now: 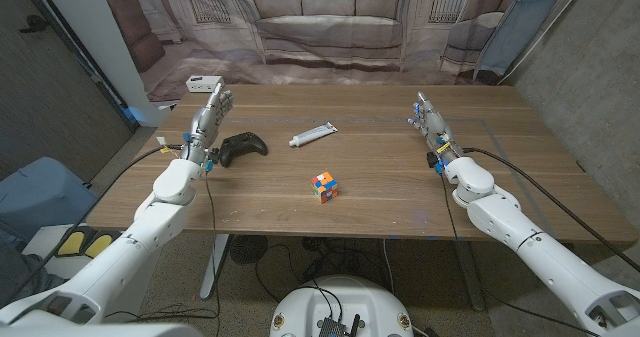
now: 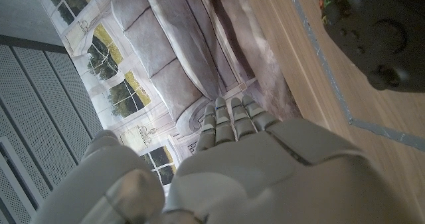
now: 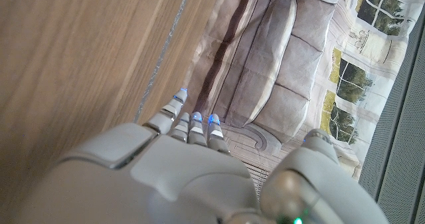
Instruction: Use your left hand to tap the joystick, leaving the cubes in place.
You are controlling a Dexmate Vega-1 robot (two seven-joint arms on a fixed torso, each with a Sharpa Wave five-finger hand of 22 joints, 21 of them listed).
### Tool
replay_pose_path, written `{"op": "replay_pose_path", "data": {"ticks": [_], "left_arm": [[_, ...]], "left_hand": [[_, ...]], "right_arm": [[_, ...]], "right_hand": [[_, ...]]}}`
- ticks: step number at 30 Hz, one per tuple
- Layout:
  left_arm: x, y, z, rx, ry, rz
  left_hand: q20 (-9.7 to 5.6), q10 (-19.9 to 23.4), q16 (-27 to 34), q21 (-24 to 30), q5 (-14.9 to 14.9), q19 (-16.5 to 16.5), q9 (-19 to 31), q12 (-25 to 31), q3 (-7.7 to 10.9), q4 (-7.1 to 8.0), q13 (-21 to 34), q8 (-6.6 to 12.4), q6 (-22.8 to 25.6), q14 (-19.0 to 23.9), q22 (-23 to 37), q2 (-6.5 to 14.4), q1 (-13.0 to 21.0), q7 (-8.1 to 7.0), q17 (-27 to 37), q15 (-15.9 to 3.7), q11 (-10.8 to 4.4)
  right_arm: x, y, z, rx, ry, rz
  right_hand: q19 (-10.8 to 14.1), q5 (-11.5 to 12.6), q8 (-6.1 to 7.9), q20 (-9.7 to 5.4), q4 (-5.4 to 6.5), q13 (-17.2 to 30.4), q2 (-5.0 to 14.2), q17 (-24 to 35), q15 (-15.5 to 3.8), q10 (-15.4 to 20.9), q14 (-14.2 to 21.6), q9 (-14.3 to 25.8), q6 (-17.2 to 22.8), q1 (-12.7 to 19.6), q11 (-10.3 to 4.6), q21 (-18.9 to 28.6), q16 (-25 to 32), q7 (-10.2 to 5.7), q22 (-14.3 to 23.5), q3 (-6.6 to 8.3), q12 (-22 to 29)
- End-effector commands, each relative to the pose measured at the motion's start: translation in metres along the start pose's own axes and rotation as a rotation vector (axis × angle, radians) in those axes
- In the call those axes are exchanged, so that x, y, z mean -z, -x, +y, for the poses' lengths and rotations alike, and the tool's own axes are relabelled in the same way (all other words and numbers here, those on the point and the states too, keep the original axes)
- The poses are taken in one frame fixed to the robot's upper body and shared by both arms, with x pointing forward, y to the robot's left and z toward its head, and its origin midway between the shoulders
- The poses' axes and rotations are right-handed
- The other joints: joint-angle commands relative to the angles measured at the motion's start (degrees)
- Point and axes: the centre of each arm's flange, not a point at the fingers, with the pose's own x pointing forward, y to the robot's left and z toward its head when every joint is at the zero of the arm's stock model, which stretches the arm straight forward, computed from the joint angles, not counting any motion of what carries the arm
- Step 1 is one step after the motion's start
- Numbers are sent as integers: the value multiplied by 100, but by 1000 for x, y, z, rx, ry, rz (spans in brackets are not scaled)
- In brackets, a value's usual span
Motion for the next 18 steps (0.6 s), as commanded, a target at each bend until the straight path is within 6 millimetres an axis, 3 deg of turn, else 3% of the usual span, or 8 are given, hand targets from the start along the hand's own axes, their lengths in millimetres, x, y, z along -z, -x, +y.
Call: {"op": "replay_pose_path", "data": {"ticks": [1, 18], "left_arm": [[1, 6, 22, -43, -40, -8], [10, 4, 41, -66, -123, 15]], "left_hand": [[-11, 90, 31, 39, -22, 82, 32, 41, 14, -59, 9, 6, 82, 92, 24, 15, 38, -12, 24, 5, -30], [64, 184, 39, 58, -44, 212, 34, 47, 0, -86, 12, 12, 229, 232, 25, 10, 64, -36, 25, -23, -47]], "right_arm": [[2, -1, 4, 9, -9, 0], [-3, -4, 1, 24, 5, 0]], "right_hand": [[23, 26, 37, 20, -23, 15, 53, 5, 27, 35, 62, 8, 58, 30, 27, -7, 1, 30, 12, 16, 16], [53, 26, 41, 15, -36, 16, 78, 3, 36, 121, 92, 8, 101, 49, 38, -16, -10, 55, 13, 21, 26]]}}
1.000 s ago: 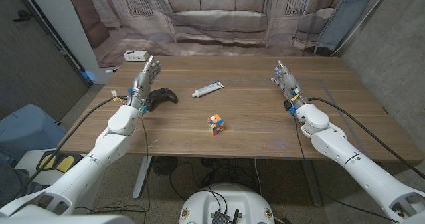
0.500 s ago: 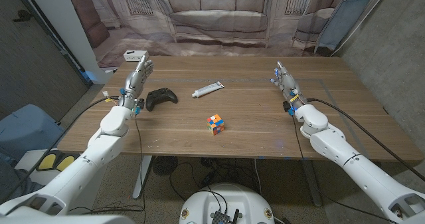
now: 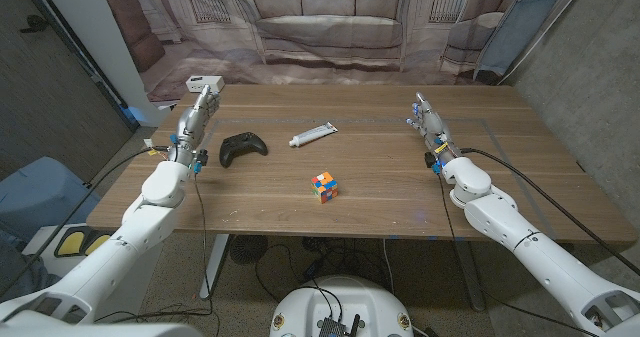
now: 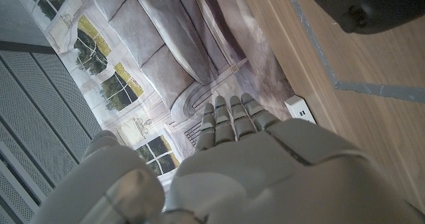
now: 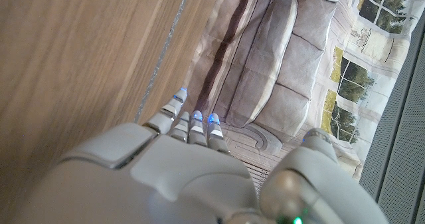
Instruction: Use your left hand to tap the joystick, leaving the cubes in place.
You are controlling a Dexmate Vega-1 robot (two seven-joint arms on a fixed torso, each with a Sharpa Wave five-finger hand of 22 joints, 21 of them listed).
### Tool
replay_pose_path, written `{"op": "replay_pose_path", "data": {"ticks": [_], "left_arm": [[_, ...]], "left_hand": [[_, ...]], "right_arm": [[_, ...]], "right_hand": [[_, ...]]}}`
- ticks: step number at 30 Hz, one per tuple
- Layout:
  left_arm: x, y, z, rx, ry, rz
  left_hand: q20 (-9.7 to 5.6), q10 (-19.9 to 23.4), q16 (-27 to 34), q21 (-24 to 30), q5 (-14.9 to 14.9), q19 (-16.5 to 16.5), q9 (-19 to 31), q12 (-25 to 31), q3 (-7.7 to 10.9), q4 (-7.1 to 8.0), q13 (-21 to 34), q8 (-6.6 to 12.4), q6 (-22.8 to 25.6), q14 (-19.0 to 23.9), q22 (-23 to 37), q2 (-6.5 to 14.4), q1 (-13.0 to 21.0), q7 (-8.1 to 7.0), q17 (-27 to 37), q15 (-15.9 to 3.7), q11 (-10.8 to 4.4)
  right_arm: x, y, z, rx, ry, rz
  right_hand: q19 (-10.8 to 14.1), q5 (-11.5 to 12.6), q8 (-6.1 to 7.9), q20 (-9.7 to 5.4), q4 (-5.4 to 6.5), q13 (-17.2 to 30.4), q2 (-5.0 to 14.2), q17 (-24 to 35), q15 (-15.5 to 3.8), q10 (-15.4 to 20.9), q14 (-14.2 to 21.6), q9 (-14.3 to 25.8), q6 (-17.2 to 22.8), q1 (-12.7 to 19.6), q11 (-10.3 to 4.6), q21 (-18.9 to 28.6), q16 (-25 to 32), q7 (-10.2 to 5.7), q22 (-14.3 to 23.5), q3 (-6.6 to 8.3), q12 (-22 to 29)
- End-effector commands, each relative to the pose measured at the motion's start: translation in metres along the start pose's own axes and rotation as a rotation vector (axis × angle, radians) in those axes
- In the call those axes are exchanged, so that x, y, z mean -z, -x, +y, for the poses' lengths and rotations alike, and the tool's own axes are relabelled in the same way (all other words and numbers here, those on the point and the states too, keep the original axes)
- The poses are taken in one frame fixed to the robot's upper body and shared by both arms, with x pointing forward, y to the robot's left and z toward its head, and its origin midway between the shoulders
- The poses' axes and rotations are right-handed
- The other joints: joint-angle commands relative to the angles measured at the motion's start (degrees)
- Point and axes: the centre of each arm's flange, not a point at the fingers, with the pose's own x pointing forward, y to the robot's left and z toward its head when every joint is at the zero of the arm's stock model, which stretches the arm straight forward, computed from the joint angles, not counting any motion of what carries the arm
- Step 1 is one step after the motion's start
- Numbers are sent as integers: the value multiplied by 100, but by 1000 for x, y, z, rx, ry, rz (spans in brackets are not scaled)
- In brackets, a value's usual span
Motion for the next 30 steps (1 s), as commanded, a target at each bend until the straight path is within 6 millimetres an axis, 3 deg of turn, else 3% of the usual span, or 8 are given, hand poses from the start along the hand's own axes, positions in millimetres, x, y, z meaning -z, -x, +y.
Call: {"op": "replay_pose_path", "data": {"ticks": [1, 20, 28, 30], "left_arm": [[8, -2, 11, -13, -41, 13], [10, 16, 26, -40, -156, 40], [11, 23, 29, -49, -198, 21], [11, 26, 30, -50, -216, 17]], "left_hand": [[7, 86, 37, 52, -1, 73, 35, 46, -5, -39, 13, 12, 63, 82, 26, 8, 66, -1, 25, 9, -2], [114, 142, 3, 33, -20, 126, 38, 29, -33, -61, 17, 33, 277, 122, 28, -7, 79, -56, 28, -3, -46], [154, 215, -8, 19, -30, 149, 40, 33, -53, -72, 19, 75, 502, 165, 30, -16, 82, -173, 30, -31, -53], [158, 231, -20, 1, -36, 155, 42, 18, -71, -78, 21, 135, 780, 193, 30, -18, 80, -325, 31, -49, -131]], "right_arm": [[-5, -2, -2, 10, 10, -3], [-2, -9, 3, 4, 1, 1], [-6, -9, 5, 3, 13, -3], [-7, -8, 5, 5, 13, -4]], "right_hand": [[55, 26, 18, 15, -36, 16, 49, 2, 34, 52, 30, 8, 61, 19, 28, -17, -10, 16, 13, 21, 26], [89, 23, 19, 30, -46, 18, 62, 1, 27, 75, 63, 8, 95, 28, 36, -19, -16, 31, 13, 20, 14], [95, 23, 17, 39, -52, 18, 72, 0, 27, 82, 65, 7, 98, 39, 39, -23, -23, 30, 13, 24, 9], [97, 23, 16, 37, -54, 18, 73, -1, 24, 85, 70, 7, 101, 41, 37, -23, -22, 31, 13, 24, 9]]}}
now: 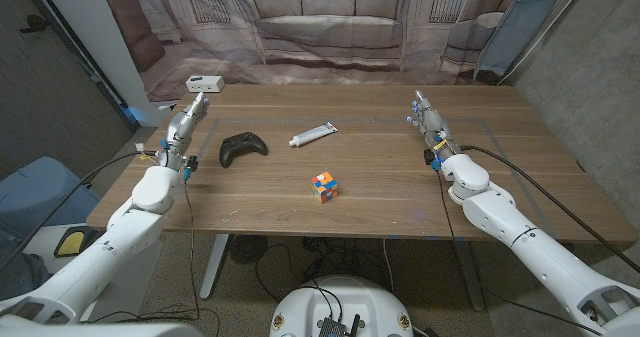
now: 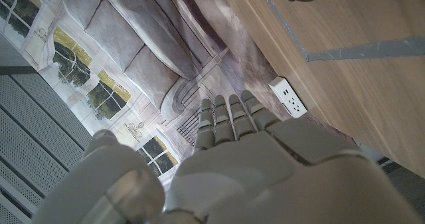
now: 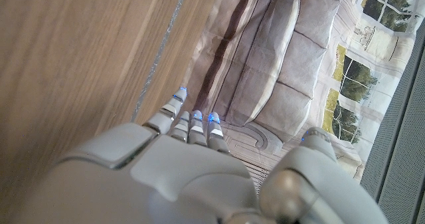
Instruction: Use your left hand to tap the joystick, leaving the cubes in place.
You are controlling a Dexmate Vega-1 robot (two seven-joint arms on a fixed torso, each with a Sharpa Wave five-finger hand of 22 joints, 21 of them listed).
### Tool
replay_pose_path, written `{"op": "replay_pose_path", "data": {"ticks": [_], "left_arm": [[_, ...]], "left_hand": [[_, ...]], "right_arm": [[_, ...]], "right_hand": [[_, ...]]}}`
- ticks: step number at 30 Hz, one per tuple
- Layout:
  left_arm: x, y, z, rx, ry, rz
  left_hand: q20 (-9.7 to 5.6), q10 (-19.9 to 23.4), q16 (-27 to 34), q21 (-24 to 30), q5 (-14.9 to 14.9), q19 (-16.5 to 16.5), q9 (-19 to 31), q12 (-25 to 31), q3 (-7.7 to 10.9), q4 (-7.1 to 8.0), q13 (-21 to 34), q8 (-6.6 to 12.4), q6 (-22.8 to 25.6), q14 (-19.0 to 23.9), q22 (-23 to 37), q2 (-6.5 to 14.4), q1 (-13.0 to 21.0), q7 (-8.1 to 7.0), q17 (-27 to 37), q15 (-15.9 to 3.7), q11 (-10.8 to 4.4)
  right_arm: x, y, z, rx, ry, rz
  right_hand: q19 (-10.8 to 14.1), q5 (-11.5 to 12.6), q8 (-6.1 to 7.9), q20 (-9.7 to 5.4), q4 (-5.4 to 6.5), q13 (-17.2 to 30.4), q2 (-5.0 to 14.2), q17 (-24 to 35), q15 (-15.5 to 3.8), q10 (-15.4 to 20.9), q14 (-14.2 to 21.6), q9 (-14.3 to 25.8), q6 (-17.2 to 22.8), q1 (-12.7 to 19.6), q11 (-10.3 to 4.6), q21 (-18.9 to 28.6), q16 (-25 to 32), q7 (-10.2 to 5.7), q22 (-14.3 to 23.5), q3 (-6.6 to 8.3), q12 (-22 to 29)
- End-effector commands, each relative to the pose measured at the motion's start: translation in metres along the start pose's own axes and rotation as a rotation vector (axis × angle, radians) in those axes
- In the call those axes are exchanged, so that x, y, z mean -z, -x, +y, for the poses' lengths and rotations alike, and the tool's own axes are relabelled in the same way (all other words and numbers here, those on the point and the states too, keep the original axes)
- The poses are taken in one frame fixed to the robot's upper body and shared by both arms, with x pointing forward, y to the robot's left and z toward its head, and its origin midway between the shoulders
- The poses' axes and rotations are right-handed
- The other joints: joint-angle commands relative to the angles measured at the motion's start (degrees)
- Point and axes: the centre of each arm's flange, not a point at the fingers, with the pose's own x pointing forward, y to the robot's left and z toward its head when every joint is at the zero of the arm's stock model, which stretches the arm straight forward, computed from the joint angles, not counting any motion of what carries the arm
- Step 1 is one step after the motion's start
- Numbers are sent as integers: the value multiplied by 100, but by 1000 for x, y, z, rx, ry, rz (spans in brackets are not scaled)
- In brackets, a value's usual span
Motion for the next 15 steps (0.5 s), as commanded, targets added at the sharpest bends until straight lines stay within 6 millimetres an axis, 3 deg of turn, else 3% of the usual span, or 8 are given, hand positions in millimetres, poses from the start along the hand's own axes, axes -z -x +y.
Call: {"op": "replay_pose_path", "data": {"ticks": [1, 10, 15], "left_arm": [[1, 10, 8, -16, -83, -17], [-4, 17, 12, -43, -162, -22], [-9, 20, 15, -67, -221, -31]], "left_hand": [[35, 81, -23, -42, -37, 18, 13, 16, -26, -34, 22, 102, 392, 90, 30, 4, 58, -164, 32, -13, -88], [88, 70, -68, -102, -43, -63, 12, -29, -55, -46, 27, 243, 1104, 53, 31, 24, 62, -238, 33, -47, -102], [1, 103, -73, -115, -43, -88, 10, -28, -64, -49, 29, 279, 1334, 50, 31, 36, 65, -261, 33, -45, -79]], "right_arm": [[-3, 0, 4, 0, 6, -2], [-4, 0, 3, -6, 9, -1], [-3, 1, 2, -4, 5, -1]], "right_hand": [[67, 23, 17, 6, -30, 19, 44, -2, -5, 57, 43, 7, 41, 13, 8, -24, -23, 32, 13, -1, 9], [72, 22, 16, 9, -36, 19, 51, -2, -5, 68, 51, 8, 51, 21, 9, -29, -28, 30, 14, 0, 4], [78, 21, 18, 17, -39, 19, 54, -3, -6, 92, 68, 7, 63, 24, 7, -29, -25, 17, 14, 1, 10]]}}
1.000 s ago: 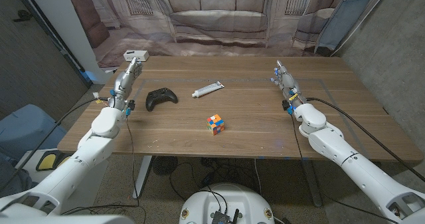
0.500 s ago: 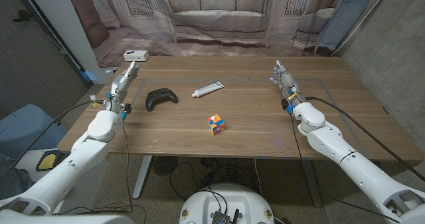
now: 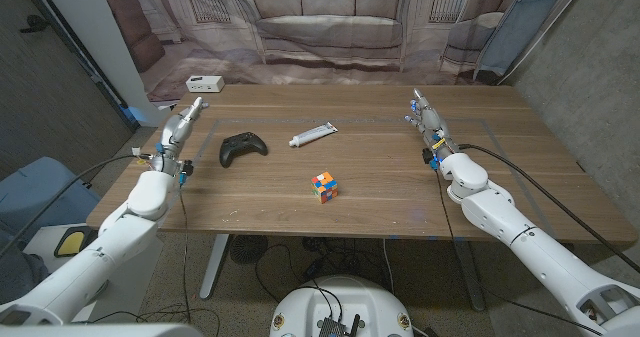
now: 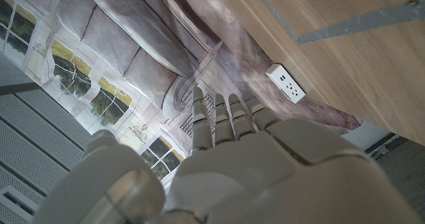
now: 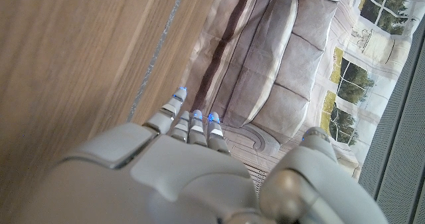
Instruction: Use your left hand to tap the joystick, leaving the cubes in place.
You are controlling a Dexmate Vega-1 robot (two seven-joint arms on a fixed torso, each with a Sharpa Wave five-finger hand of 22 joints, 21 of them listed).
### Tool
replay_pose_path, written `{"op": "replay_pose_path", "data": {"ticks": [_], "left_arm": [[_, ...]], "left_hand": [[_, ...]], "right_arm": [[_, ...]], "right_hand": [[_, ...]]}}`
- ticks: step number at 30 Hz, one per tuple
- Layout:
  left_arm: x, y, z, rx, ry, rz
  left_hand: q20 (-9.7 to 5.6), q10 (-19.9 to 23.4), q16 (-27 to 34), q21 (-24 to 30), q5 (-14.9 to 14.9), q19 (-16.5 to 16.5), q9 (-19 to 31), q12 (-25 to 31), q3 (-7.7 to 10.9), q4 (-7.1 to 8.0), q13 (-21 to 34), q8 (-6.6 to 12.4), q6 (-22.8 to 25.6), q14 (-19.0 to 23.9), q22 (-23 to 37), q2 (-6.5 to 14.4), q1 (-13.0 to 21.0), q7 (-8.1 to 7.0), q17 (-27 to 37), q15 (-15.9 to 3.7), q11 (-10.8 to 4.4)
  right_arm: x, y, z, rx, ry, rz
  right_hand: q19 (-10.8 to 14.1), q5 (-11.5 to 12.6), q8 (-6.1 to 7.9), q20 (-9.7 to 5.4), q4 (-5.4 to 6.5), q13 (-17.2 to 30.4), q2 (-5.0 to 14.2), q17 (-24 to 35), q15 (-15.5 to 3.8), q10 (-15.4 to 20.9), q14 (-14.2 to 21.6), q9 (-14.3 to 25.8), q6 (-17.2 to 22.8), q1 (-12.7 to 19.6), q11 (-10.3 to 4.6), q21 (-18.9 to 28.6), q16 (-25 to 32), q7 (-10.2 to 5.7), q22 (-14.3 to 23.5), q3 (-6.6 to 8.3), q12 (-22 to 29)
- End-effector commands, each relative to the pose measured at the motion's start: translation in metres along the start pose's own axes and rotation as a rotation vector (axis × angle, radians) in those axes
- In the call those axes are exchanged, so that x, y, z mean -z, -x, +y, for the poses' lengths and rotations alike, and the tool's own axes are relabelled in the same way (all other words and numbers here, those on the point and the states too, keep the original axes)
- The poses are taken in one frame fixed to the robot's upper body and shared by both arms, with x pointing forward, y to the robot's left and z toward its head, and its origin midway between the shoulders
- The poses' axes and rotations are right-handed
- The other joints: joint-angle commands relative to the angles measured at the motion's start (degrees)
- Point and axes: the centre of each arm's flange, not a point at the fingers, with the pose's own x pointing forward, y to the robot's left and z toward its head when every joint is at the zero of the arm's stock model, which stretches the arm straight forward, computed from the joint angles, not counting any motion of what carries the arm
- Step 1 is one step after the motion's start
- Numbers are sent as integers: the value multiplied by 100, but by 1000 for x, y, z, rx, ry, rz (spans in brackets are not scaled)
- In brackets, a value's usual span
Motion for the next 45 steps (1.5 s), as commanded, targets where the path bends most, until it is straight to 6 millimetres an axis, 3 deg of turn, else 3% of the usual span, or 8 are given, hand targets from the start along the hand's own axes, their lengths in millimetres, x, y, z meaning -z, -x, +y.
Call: {"op": "replay_pose_path", "data": {"ticks": [1, 11, 19, 25, 45], "left_arm": [[-8, 7, 7, -45, -123, -17], [-14, 11, 13, -96, -263, -18], [-17, 9, 14, -115, -361, -28], [-23, 5, 13, -119, -461, -36], [-43, -7, 10, -89, -699, -41]], "left_hand": [[-43, 50, -6, -10, 1, -25, 11, -29, -17, -3, 30, 57, 182, 1, 31, 35, 64, -7, 33, -36, -31], [-36, 55, -11, -20, 0, -48, 10, -34, -27, -6, 31, 20, 177, -7, 31, 34, 63, 29, 33, -54, -8], [-95, 59, -20, -30, -1, -79, 9, -45, -42, -13, 33, 13, 309, -31, 30, 33, 65, -68, 33, -43, -5], [-104, 70, -26, -36, -1, -98, 9, -48, -48, -18, 34, 27, 432, -47, 29, 38, 69, -101, 32, -55, -19], [-60, 60, -35, -51, 3, -179, 9, -73, -90, -22, 39, 93, 946, -105, 29, 37, 54, -38, 30, -77, -27]], "right_arm": [[1, 2, -1, 0, 0, 3], [3, 7, -2, 11, -6, 7], [2, 12, -1, 14, 2, 10], [-1, 13, 0, 20, 13, -2], [-3, 16, -3, 35, 7, 4]], "right_hand": [[63, 21, 20, -5, -25, 19, 55, -3, 18, 53, 37, 8, 40, 26, -1, -29, 1, -20, 14, 17, 10], [71, 19, 19, -7, -34, 20, 66, -4, 19, 69, 54, 8, 54, 39, 0, -34, -4, -24, 14, 20, 5], [73, 18, 16, -7, -37, 20, 73, -4, 29, 77, 56, 8, 55, 43, 6, -37, -8, -30, 15, 22, 3], [83, 10, 116, 3, -45, 22, 79, -3, 32, 100, 72, 18, 357, 42, 24, -46, -20, 51, 15, 14, -7], [84, 5, 45, 12, -50, 23, 88, 0, 40, 92, 73, 21, 235, 37, 15, -56, -36, -2, 16, 6, -27]]}}
